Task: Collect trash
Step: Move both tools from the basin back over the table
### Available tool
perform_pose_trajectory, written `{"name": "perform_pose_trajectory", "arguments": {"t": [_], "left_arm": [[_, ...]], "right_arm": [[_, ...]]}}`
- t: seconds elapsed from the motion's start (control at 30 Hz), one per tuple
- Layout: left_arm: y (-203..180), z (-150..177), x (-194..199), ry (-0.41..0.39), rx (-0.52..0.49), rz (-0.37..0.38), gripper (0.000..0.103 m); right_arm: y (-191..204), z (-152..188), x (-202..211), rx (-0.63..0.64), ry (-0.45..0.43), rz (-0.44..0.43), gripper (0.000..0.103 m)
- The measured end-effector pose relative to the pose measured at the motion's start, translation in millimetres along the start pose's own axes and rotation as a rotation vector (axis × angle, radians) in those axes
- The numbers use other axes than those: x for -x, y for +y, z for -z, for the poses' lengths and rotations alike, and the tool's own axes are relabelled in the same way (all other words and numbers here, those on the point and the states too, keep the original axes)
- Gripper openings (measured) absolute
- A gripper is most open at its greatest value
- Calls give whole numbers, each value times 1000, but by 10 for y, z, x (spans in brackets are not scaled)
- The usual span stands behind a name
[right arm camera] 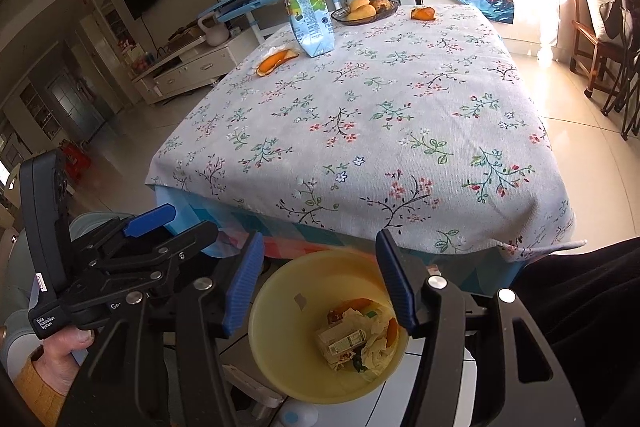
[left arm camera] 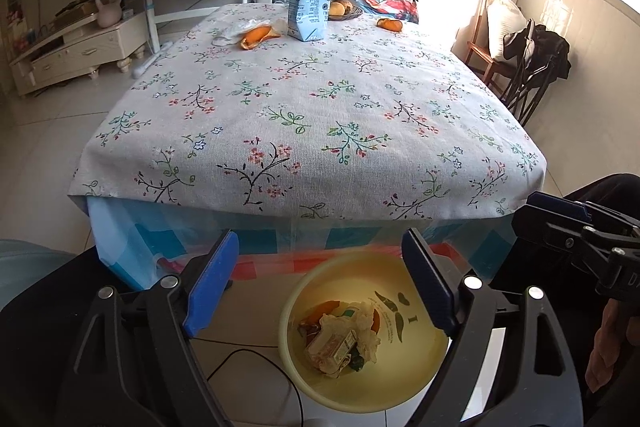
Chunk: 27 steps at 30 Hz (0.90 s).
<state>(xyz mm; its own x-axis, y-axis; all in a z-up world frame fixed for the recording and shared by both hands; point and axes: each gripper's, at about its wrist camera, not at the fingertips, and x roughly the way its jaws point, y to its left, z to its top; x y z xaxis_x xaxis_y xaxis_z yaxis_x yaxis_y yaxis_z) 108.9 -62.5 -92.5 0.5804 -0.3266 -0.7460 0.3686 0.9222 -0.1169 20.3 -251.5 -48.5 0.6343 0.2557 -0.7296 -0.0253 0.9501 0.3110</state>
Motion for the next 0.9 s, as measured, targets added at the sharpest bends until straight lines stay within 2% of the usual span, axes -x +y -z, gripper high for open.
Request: {"name": "perform_pose_trajectory", "arguments": {"t": [0.9], "left_arm": [[-4, 14, -12, -1, -3, -22, 82]], "right_arm": [[75, 40, -44, 24, 15, 12, 62]]}}
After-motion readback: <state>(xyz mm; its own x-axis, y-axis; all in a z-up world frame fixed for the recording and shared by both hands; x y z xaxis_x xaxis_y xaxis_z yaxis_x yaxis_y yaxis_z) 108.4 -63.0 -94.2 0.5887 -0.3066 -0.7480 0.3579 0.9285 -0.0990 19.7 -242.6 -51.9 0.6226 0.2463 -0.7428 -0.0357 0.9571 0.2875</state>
